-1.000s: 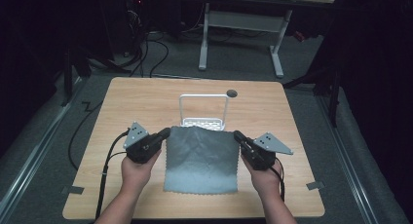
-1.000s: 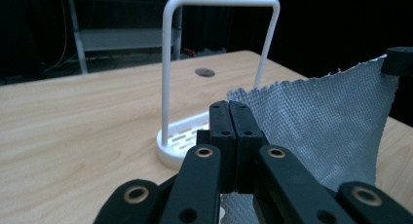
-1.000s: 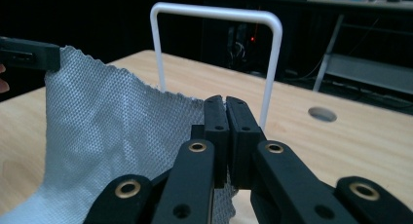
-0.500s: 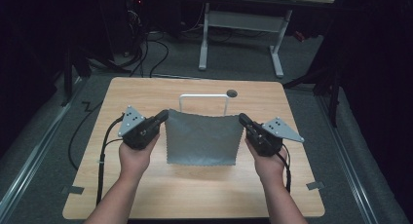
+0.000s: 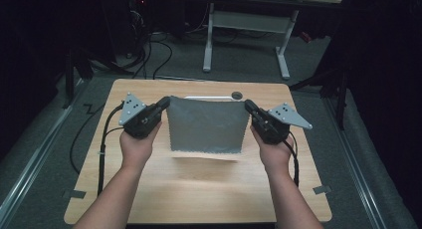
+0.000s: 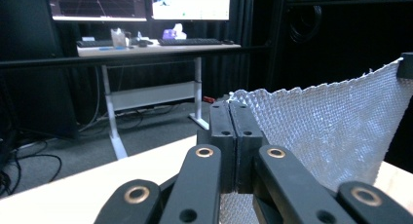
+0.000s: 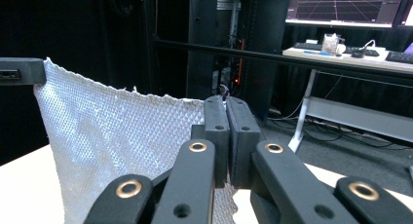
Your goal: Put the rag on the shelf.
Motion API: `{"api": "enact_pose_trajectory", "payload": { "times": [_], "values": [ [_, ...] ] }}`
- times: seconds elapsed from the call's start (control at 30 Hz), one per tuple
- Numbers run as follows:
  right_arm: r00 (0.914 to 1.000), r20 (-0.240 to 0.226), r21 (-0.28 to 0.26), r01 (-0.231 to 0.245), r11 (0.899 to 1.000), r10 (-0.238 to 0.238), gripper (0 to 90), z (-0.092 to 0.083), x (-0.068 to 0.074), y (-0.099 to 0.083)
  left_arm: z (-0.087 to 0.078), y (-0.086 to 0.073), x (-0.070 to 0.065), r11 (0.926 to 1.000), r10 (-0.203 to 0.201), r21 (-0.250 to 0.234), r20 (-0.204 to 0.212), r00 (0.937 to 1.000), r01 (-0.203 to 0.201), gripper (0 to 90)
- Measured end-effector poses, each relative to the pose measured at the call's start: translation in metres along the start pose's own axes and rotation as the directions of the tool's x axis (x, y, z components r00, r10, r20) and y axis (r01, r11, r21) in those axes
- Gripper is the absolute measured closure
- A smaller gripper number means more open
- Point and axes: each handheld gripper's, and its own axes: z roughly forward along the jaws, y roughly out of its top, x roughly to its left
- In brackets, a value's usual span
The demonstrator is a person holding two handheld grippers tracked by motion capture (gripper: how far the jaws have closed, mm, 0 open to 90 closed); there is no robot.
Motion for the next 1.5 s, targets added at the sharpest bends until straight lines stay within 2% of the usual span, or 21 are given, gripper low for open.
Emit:
{"api": "enact_pose_trajectory", "payload": {
  "times": [0.17, 0.27, 0.47, 0.53, 0.6, 0.7, 0.8, 0.93, 1.0, 1.1, 1.2, 1.37, 1.5],
  "values": [
    [0.9999, 0.014, 0.0, 0.004, 1.0, -0.004, 89.1, 0.015, -0.006, 0.008, 0.016, 0.008, 0.01, 0.9997, 0.018, 0.014, -0.019, 0.9996, -0.018, 90.0],
    [0.9998, 0.018, 0.002, -0.011, 1.0, 0.011, 89.1, 0.025, -0.011, 0.009, 0.026, 0.01, 0.015, 0.999, 0.039, 0.023, -0.033, 0.9987, -0.039, 90.0],
    [0.9992, 0.032, 0.033, -0.024, 0.999, 0.023, 89.1, 0.044, -0.02, 0.01, 0.046, 0.009, 0.024, 0.9987, 0.018, 0.049, -0.058, 0.9982, -0.015, 90.0],
    [0.9991, 0.039, 0.04, -0.02, 0.999, 0.019, 89.1, 0.05, -0.023, 0.01, 0.051, 0.008, 0.027, 0.9984, -0.001, 0.056, -0.055, 0.9985, 0.004, 90.0],
    [0.999, 0.039, 0.04, -0.024, 0.999, 0.023, 89.1, 0.054, -0.026, 0.011, 0.057, 0.007, 0.03, 0.9977, 0.006, 0.068, -0.057, 0.9984, -0.002, 90.0],
    [0.9985, 0.049, 0.042, -0.029, 0.999, 0.026, 89.1, 0.062, -0.031, 0.01, 0.067, 0.006, 0.035, 0.9953, -0.007, 0.096, -0.058, 0.9983, 0.013, 90.0],
    [0.9979, 0.061, 0.07, -0.028, 0.997, 0.024, 89.1, 0.074, -0.035, 0.006, 0.073, 0.005, 0.04, 0.9941, -0.01, 0.107, -0.06, 0.9981, 0.016, 90.0],
    [0.9978, 0.064, 0.086, -0.025, 0.996, 0.019, 89.1, 0.086, -0.042, 0.004, 0.082, 0.002, 0.044, 0.9897, 0.009, 0.143, -0.061, 0.9981, 0.0, 90.0],
    [0.9975, 0.07, 0.102, -0.016, 0.995, 0.009, 89.1, 0.092, -0.043, 0.003, 0.087, -0.001, 0.048, 0.986, 0.002, 0.166, -0.06, 0.9982, 0.008, 90.0],
    [0.9975, 0.07, 0.133, -0.007, 0.991, -0.002, 89.1, 0.101, -0.045, 0.0, 0.094, -0.008, 0.055, 0.9769, -0.023, 0.211, -0.052, 0.9984, 0.034, 90.0],
    [0.9977, 0.066, 0.16, -0.024, 0.987, 0.014, 89.1, 0.108, -0.049, -0.008, 0.099, -0.019, 0.056, 0.9662, -0.018, 0.257, -0.038, 0.9991, 0.027, 90.0],
    [0.9977, 0.058, 0.208, -0.045, 0.977, 0.034, 89.1, 0.114, -0.054, -0.026, 0.1, -0.035, 0.058, 0.9586, -0.05, 0.28, -0.014, 0.9987, 0.052, 90.0],
    [0.998, 0.051, 0.218, -0.049, 0.975, 0.039, 89.0, 0.113, -0.053, -0.038, 0.098, -0.047, 0.057, 0.9537, -0.073, 0.293, 0.007, 0.9973, 0.068, 90.0]
  ]
}}
